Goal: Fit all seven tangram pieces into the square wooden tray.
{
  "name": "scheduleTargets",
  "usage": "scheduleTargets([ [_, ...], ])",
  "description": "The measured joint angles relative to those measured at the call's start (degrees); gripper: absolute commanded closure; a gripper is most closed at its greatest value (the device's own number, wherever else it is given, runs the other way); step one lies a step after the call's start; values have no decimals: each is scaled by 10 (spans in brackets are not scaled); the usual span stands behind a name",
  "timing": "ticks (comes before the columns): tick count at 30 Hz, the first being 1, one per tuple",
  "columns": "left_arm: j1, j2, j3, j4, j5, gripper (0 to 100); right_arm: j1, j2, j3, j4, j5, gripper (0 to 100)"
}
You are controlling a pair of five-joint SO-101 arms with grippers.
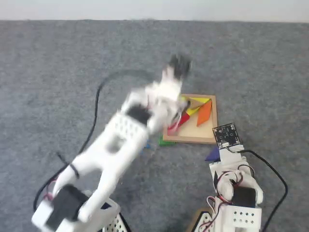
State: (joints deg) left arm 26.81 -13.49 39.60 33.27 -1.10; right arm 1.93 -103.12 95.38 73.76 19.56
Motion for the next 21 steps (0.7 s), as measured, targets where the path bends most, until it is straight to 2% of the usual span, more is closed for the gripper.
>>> scheduleTargets([
  [3,3,5,78,-76,-11,833,0,0,0,0,0,991],
  [7,2,110,12,-92,-13,833,0,0,0,0,0,991],
  [13,-10,336,-236,-3,-11,833,0,0,0,0,0,991],
  [17,-5,408,-363,27,-11,833,0,0,0,0,0,991],
  [21,-2,447,-440,50,-11,833,0,0,0,0,0,991],
])
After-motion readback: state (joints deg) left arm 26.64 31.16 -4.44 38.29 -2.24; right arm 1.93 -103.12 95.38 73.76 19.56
